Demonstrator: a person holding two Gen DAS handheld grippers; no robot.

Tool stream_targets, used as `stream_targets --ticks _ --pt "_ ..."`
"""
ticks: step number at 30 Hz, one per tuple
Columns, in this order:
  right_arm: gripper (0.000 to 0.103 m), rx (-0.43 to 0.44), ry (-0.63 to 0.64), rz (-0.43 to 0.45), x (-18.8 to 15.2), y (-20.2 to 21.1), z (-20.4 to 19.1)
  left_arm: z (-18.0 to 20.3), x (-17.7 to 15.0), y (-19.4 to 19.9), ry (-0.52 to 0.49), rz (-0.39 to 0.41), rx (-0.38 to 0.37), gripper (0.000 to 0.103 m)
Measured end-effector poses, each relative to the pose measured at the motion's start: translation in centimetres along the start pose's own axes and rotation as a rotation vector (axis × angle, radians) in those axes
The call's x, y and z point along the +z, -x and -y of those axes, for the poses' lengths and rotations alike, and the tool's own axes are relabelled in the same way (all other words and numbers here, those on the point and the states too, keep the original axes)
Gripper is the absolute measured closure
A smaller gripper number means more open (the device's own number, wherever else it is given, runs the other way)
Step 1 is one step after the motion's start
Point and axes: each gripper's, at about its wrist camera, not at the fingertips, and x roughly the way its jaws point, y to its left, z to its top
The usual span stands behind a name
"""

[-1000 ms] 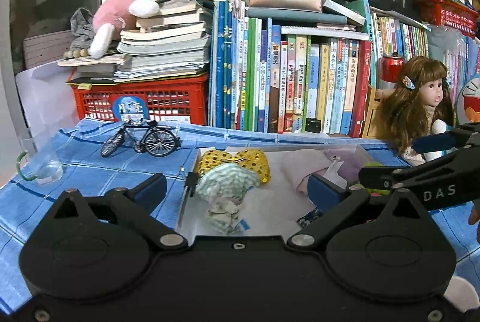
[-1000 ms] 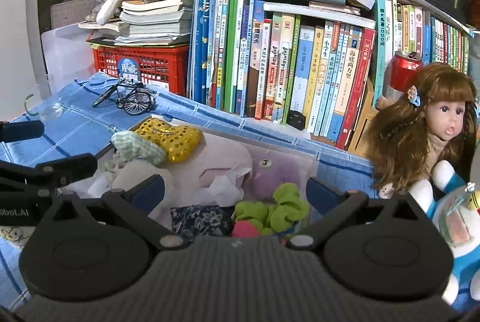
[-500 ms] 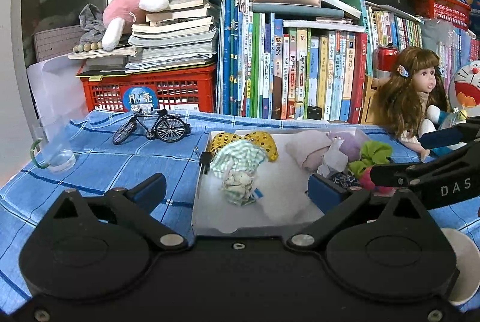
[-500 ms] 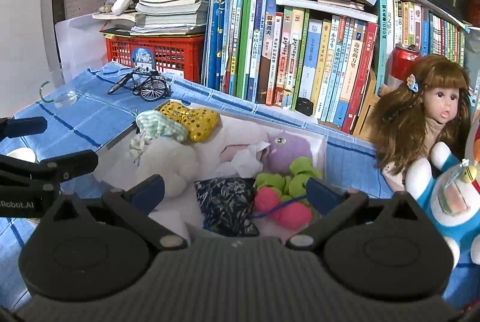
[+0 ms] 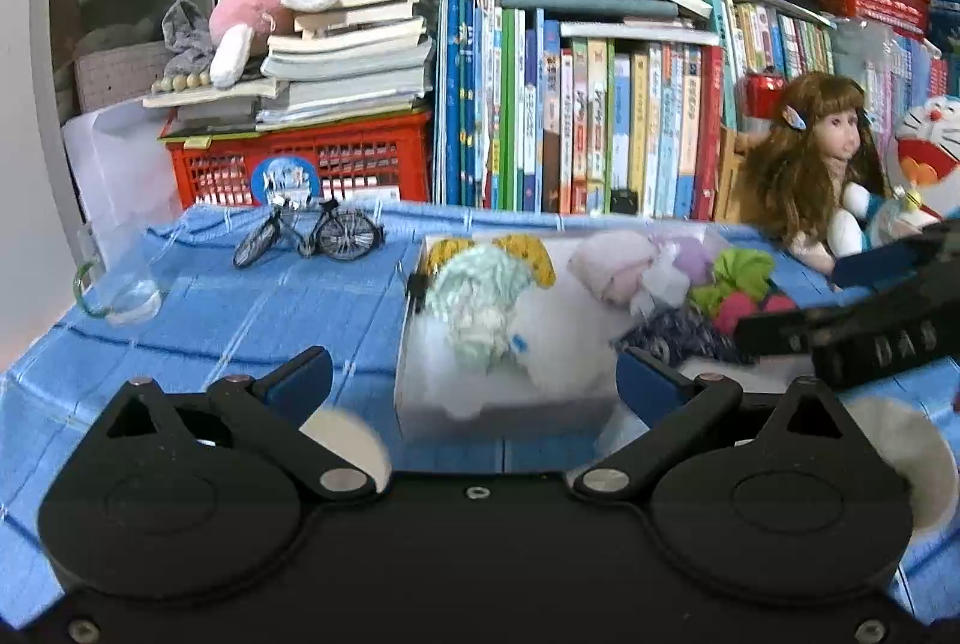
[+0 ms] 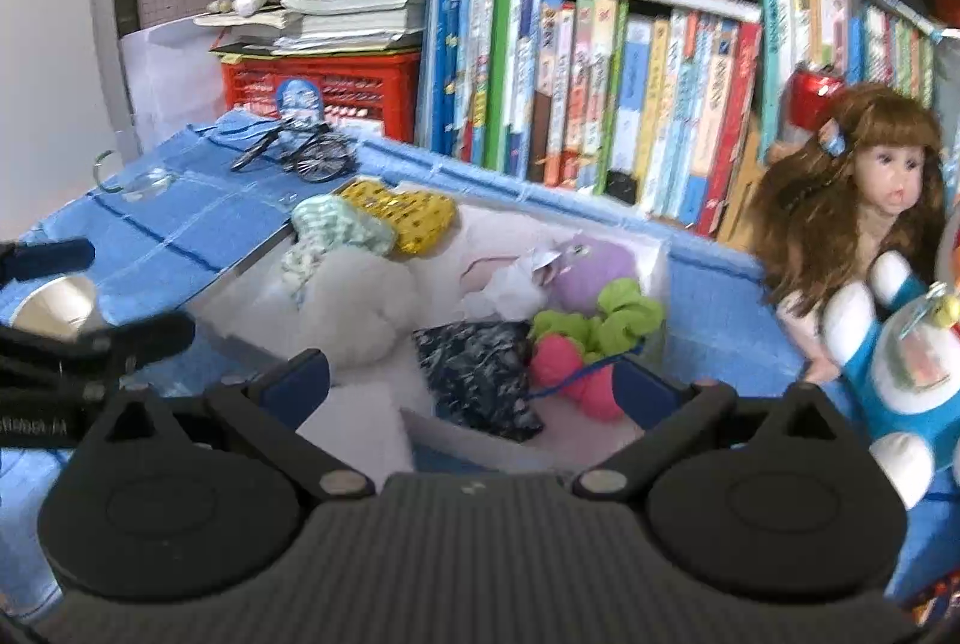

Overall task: Organize soft objects
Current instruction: 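Withdraw both tools from the box toward the white foam block and blue packet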

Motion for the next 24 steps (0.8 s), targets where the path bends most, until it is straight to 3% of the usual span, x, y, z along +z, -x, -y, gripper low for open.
stream_targets --ticks 9,12,20,24 --pt "0.0 0.12 0.005 -0.075 -0.4 -0.2 0.3 2.6 -3.5 2.9 -0.119 -0.012 -0.09 0.002" --pt "0.005 0.163 0.013 -0.113 -0.2 -0.6 0.2 3.4 -4.2 3.4 -0.164 -0.002 -0.079 0.002" --pt "0.006 0.167 0.047 -0.124 0.0 -1.4 -0.8 2.1 -2.6 5.5 -0.123 0.081 -0.112 0.004" --pt "0.006 0.16 0.051 -0.12 0.2 -1.3 -0.6 2.5 -2.1 6.7 -0.157 0.111 -0.153 0.012"
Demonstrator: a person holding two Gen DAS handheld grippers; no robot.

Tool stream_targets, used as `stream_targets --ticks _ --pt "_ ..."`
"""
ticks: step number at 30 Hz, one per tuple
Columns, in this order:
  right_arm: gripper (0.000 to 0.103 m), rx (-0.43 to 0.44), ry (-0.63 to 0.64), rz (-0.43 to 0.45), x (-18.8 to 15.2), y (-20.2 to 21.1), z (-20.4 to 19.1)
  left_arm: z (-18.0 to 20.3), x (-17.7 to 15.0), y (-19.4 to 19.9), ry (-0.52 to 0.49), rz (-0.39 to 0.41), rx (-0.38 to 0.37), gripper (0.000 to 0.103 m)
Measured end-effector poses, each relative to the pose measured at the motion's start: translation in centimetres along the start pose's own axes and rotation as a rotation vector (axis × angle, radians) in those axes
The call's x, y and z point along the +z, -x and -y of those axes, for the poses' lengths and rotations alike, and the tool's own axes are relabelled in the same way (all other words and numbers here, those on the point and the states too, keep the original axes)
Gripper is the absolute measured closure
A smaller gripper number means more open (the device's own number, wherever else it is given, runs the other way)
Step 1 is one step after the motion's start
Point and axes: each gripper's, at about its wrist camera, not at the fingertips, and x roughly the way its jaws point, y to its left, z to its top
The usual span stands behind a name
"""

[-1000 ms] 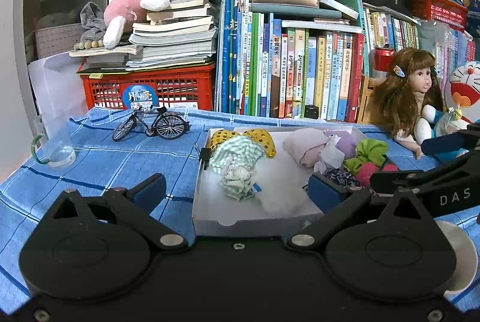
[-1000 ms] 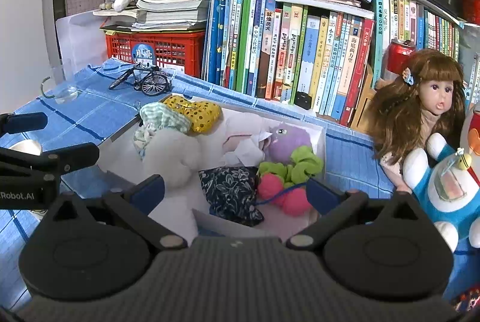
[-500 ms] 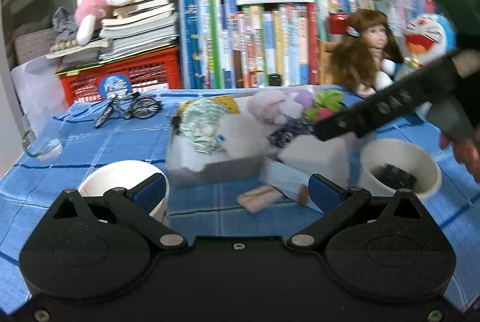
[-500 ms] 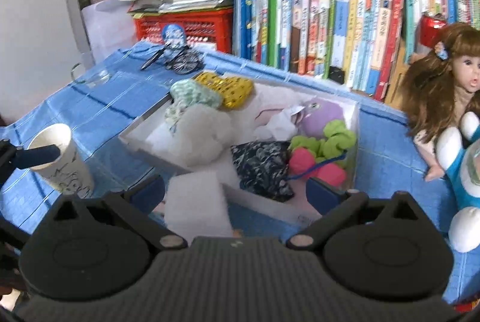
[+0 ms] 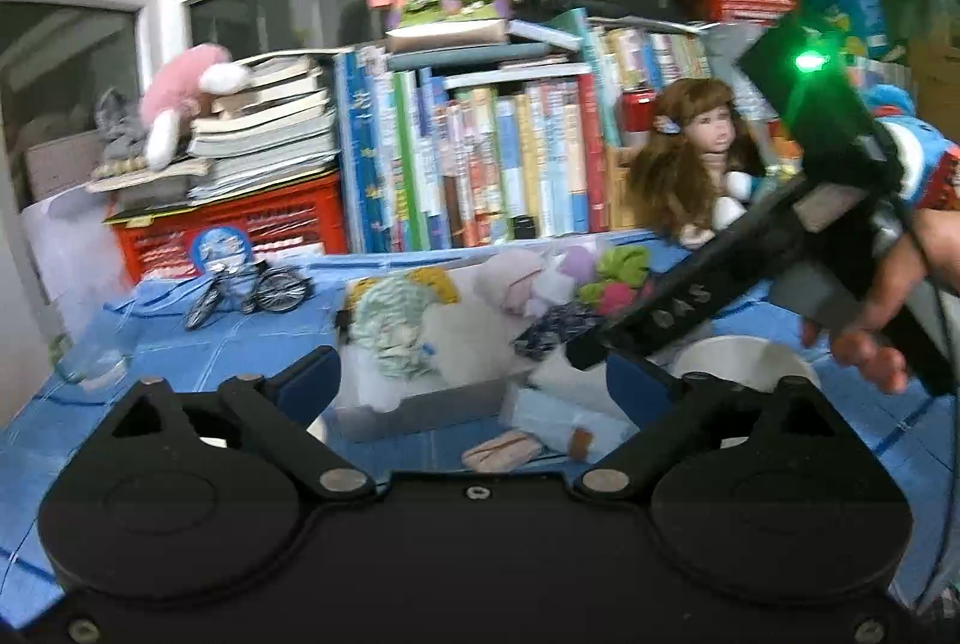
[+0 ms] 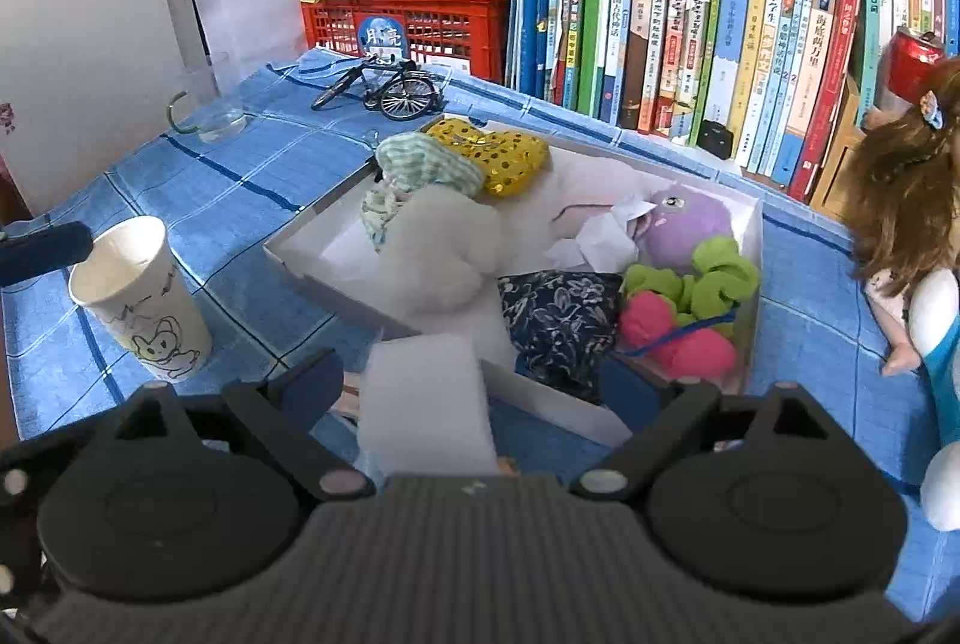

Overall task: Organize soft objects
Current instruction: 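Withdraw both tools from the box toward the white foam block and blue packet, then grasp the white foam block with the right tool and lift it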

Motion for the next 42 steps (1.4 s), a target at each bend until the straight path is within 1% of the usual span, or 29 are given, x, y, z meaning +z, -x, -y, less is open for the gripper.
stream_targets --ticks 2,4,8,10,13,14,18,19,21,23,26,29,32,34,35,36,37,38,39,40,41,42 --pt "0.006 -0.003 -0.007 -0.001 0.1 0.1 0.3 0.3 -0.4 0.1 -0.002 -0.018 -0.041 0.021" --pt "0.007 -0.003 -0.006 -0.007 0.1 0.1 0.4 0.8 -1.1 0.1 -0.022 -0.039 -0.049 0.025" --pt "0.008 -0.009 0.02 -0.018 0.1 0.2 0.1 2.2 -2.6 -0.6 -0.117 -0.067 0.033 0.025" --pt "0.009 -0.003 0.033 -0.026 0.3 0.2 -0.1 2.3 -3.2 -1.3 -0.139 -0.088 0.063 0.025" --pt "0.013 0.015 0.059 -0.049 0.5 -0.1 -0.5 1.8 -3.7 -2.5 -0.113 -0.125 0.061 0.025" --pt "0.014 0.025 0.067 -0.063 0.6 -0.3 -0.6 1.7 -3.8 -3.0 -0.107 -0.135 0.055 0.026" --pt "0.025 0.079 0.07 -0.142 1.0 -1.6 -0.4 1.8 -4.0 -5.0 -0.13 -0.158 0.041 0.032" --pt "0.026 0.084 0.076 -0.166 1.0 -2.0 -0.3 1.8 -4.0 -5.6 -0.132 -0.164 0.037 0.034" --pt "0.029 0.084 0.088 -0.209 1.1 -2.8 -0.2 1.7 -4.1 -7.2 -0.124 -0.191 0.02 0.042" --pt "0.03 0.088 0.082 -0.243 1.1 -3.5 0.2 1.6 -4.1 -8.7 -0.108 -0.224 0.004 0.054" --pt "0.033 0.125 0.042 -0.265 1.1 -3.8 1.0 1.1 -4.5 -10.4 -0.068 -0.263 -0.02 0.059" --pt "0.034 0.152 0.029 -0.274 1.2 -3.9 1.5 0.4 -4.5 -11.6 -0.034 -0.285 -0.043 0.06" --pt "0.035 0.167 0.03 -0.276 1.2 -3.7 1.8 0.1 -4.3 -12.2 -0.042 -0.292 -0.047 0.058" --pt "0.035 0.181 0.021 -0.27 1.2 -3.6 2.1 -0.2 -4.3 -12.7 -0.045 -0.297 -0.075 0.057" --pt "0.035 0.192 0.011 -0.268 1.2 -3.6 2.3 -0.2 -4.2 -13.0 -0.044 -0.3 -0.084 0.053" --pt "0.035 0.2 0.004 -0.268 1.2 -3.6 2.5 -0.2 -4.2 -13.2 -0.04 -0.3 -0.078 0.049" --pt "0.035 0.206 -0.002 -0.267 1.1 -3.6 2.7 -0.3 -4.1 -13.4 -0.038 -0.3 -0.066 0.043" --pt "0.035 0.208 -0.005 -0.266 1.0 -3.7 2.8 -0.3 -4.0 -13.5 -0.039 -0.297 -0.058 0.042" --pt "0.035 0.215 -0.009 -0.265 0.9 -3.7 3.0 -0.2 -4.1 -13.5 -0.04 -0.294 -0.058 0.042" --pt "0.035 0.222 -0.015 -0.264 0.9 -3.8 3.1 -0.2 -4.1 -13.6 -0.037 -0.291 -0.062 0.046" --pt "0.035 0.229 -0.019 -0.261 0.8 -3.8 3.3 -0.3 -4.1 -13.6 -0.028 -0.289 -0.076 0.055" --pt "0.035 0.233 -0.021 -0.259 0.8 -3.7 3.4 -0.4 -4.1 -13.7 -0.019 -0.289 -0.094 0.057"
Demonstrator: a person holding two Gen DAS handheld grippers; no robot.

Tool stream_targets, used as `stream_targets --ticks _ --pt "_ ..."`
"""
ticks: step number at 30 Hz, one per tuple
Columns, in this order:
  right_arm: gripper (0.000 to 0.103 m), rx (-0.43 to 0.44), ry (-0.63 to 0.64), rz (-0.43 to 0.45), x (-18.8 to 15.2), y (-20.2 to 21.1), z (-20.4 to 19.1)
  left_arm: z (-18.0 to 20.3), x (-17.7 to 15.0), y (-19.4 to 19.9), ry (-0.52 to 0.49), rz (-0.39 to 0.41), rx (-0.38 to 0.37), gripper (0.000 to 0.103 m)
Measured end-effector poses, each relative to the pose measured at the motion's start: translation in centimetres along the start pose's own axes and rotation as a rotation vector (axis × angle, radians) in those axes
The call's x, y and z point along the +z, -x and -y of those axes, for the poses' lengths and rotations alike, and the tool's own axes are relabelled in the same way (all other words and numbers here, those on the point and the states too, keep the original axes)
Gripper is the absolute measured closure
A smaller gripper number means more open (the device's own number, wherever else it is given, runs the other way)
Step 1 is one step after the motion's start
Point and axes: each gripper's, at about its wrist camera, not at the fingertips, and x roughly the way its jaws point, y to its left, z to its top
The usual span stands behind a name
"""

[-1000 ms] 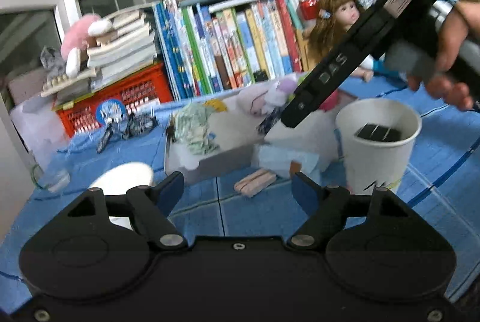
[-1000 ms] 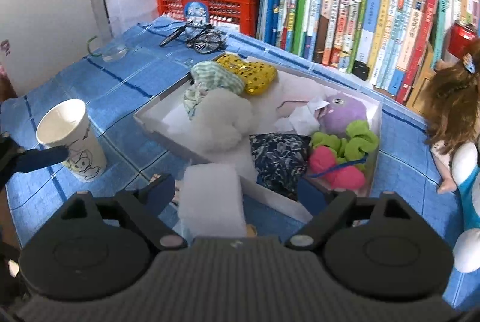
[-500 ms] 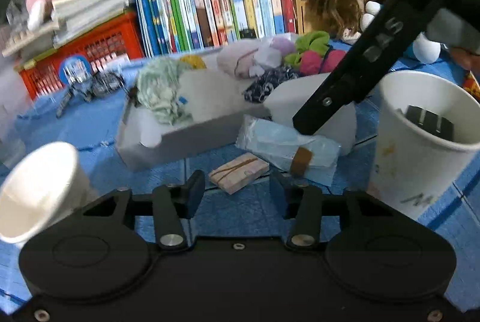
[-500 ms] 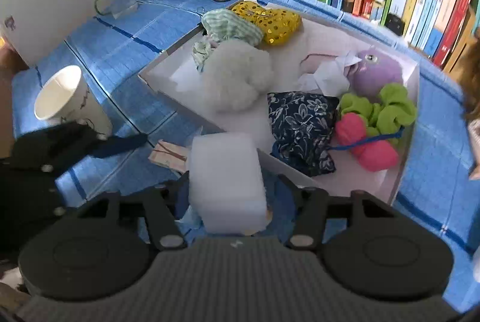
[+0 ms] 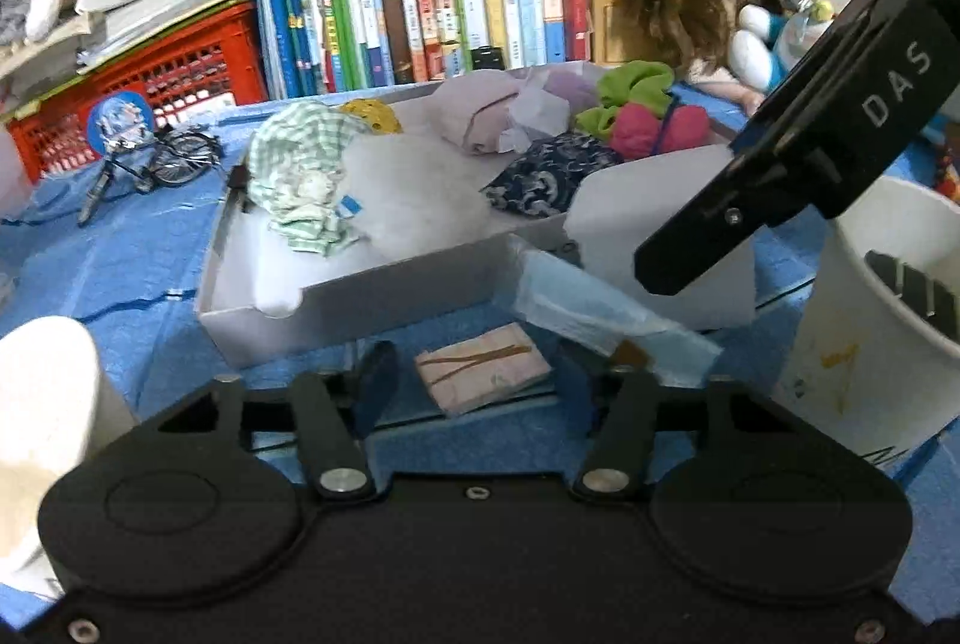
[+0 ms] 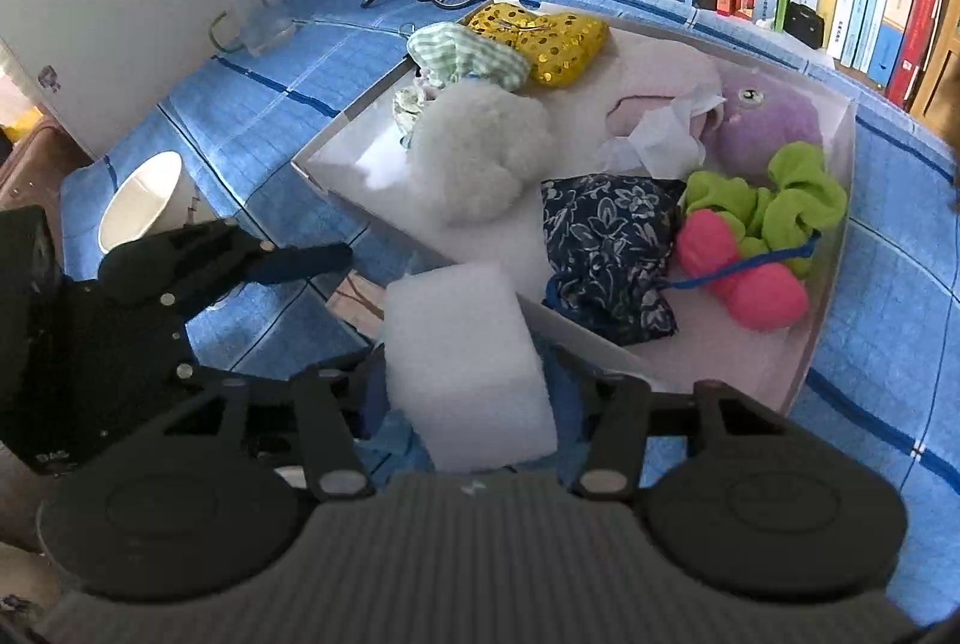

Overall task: Organize soft objects
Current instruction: 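Grasp the white foam block with the right tool and lift it, then carry the foam block over the box and open the right tool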

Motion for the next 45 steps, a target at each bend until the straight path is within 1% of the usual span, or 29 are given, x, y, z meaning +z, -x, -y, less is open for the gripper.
stream_targets --ticks 2,4,7,10,15,19,23,26,31,35,39,42,45 --pt "0.038 0.007 0.0 0.002 -0.1 0.1 0.2 0.2 -0.1 0.1 -0.007 0.003 0.006 0.057" --pt "0.046 0.014 0.001 -0.001 -0.1 0.1 0.3 0.5 -0.3 0.4 -0.029 0.011 0.022 0.057" --pt "0.049 0.016 0.012 0.008 0.0 0.5 0.2 0.5 -0.5 0.7 -0.023 0.015 0.032 0.058" --pt "0.049 0.03 -0.003 0.031 -0.1 0.9 0.2 0.2 -0.5 0.8 0.001 0.011 0.028 0.058" --pt "0.049 0.013 -0.03 0.089 -0.5 2.4 0.4 0.4 -0.8 2.1 -0.008 0.027 0.064 0.058" --pt "0.049 0.014 -0.069 0.159 -0.6 4.3 1.1 0.1 -0.9 3.3 0.022 0.044 0.064 0.058" --pt "0.049 0.001 -0.084 0.201 -0.5 5.6 1.3 -0.4 -0.7 5.0 0.061 0.074 0.062 0.058" --pt "0.049 -0.002 -0.087 0.223 -0.4 6.1 1.2 -0.5 -0.4 6.3 0.078 0.105 0.055 0.058" --pt "0.048 -0.008 -0.088 0.248 -0.6 6.5 1.2 0.0 0.2 7.7 0.078 0.144 0.046 0.058" --pt "0.048 -0.012 -0.091 0.248 -0.8 6.3 1.4 0.1 0.8 8.1 0.09 0.164 0.04 0.058" --pt "0.048 0.005 -0.109 0.272 -0.8 6.2 1.8 0.0 1.6 8.2 0.104 0.182 0.042 0.058" --pt "0.048 0.017 -0.116 0.294 -0.4 6.0 2.1 -0.3 2.2 8.1 0.124 0.187 -0.002 0.058" --pt "0.048 0.018 -0.104 0.302 0.2 5.7 2.4 -0.3 2.7 7.5 0.131 0.185 0.001 0.058"
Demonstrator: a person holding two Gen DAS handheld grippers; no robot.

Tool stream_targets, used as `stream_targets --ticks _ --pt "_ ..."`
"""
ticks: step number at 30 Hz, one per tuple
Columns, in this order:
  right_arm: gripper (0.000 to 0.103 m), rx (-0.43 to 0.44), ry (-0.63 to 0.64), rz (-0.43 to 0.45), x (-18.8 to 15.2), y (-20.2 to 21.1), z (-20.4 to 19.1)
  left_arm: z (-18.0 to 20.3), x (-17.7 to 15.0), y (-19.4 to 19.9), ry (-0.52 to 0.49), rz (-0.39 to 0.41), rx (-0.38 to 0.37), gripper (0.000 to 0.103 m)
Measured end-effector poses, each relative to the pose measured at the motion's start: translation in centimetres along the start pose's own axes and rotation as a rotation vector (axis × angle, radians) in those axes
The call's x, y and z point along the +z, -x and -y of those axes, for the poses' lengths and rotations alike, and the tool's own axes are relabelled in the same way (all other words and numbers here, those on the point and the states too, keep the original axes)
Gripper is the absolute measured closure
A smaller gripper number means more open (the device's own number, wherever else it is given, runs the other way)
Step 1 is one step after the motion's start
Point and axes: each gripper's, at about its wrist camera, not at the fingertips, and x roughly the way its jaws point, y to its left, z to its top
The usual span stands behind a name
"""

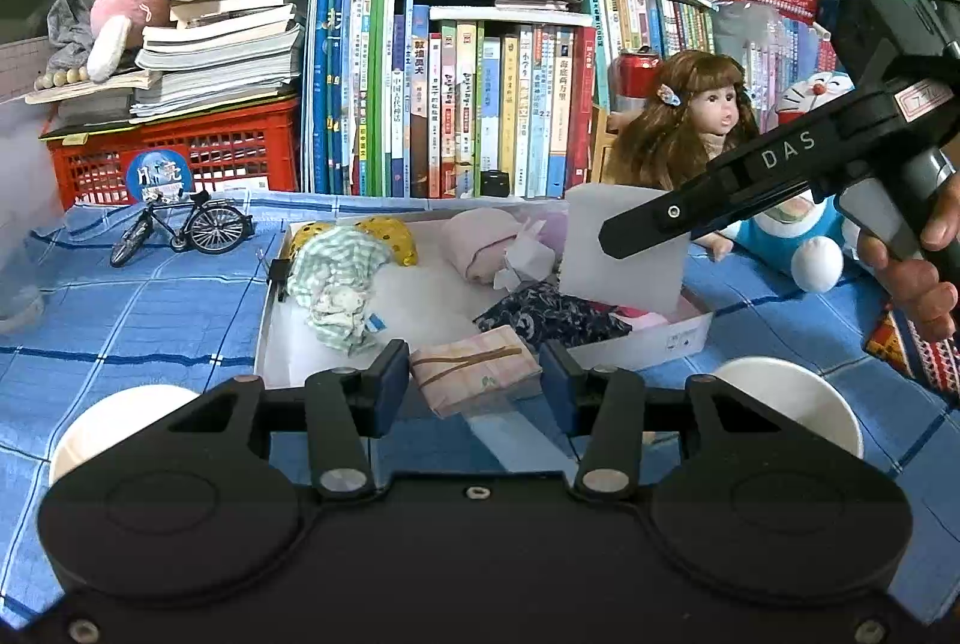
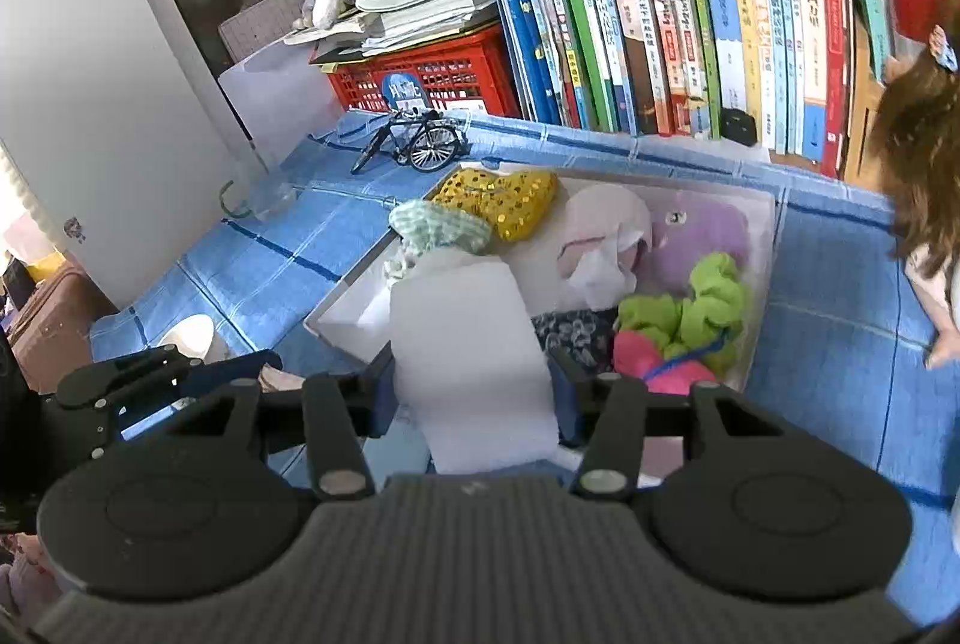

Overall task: Organize soft objects
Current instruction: 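Carry the foam block over the box and open the right tool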

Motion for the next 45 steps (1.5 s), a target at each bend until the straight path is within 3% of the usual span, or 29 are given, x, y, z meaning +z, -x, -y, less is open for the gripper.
stream_targets --ticks 6,25,31,37,42,45 --pt "0.048 0.011 -0.009 0.029 1.8 -1.2 1.2 -0.1 0.8 -3.1 0.023 -0.042 0.034 0.058" --pt "0.048 -0.014 0.037 0.029 5.5 -9.2 2.2 -1.1 2.0 -9.0 0.062 -0.073 0.303 0.058" --pt "0.047 -0.079 0.069 0.009 6.1 -11.3 2.0 -1.6 1.7 -9.7 0.103 -0.108 0.334 0.058" --pt "0.046 -0.081 0.075 -0.014 6.0 -12.3 1.7 -2.3 1.5 -10.2 0.111 -0.122 0.384 0.058" --pt "0.046 -0.076 0.063 -0.02 5.9 -12.7 1.7 -2.3 1.4 -10.5 0.105 -0.132 0.382 0.058" --pt "0.04 -0.078 0.063 -0.023 5.8 -13.1 1.8 -2.2 1.5 -10.7 0.107 -0.134 0.381 0.057"
